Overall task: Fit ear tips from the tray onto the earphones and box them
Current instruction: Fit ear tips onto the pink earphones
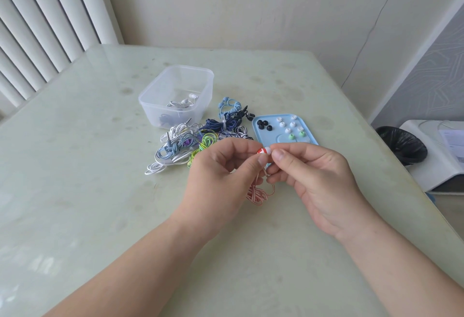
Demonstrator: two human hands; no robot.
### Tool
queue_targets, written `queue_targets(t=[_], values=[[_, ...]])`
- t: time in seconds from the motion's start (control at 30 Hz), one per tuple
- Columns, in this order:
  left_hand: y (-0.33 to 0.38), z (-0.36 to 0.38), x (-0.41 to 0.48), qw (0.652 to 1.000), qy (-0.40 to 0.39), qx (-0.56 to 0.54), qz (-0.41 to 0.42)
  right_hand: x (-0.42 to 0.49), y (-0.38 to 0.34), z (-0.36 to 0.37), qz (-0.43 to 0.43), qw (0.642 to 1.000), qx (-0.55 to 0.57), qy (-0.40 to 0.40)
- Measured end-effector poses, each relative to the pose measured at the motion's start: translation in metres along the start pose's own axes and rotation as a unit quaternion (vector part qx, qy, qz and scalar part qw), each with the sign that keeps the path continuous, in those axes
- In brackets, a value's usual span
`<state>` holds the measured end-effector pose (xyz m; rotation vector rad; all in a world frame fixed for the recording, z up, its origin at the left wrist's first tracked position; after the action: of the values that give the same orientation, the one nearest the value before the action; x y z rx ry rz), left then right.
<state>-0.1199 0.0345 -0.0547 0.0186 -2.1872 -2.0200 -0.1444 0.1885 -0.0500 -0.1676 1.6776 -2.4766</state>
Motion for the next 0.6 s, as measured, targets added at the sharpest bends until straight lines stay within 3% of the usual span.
queue_targets(t=[0.37, 0.6], values=[[0.0006, 0.0034, -0.0008, 1.000, -0.012, 0.003, 0.007, 0.0011, 0.0027, -0.0038, 0.021, 0.999, 0.033, 0.010], [0.0022, 0.0023, -0.0009, 1.000, -0.014, 0.011, 0.015, 0.0021, 0.0064, 0.0033, 0.046, 0.997, 0.054, -0.030]])
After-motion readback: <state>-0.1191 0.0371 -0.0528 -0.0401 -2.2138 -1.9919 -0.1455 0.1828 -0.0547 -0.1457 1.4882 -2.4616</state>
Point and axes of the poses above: each hand's wrist, its own x-axis towards the middle knuckle, its own z-axis out of the palm, y = z × x, the point moved 10 cm from there along x, towards the middle knuckle, and after that the axes turned 10 degrees about x, right-handed, at the moved point
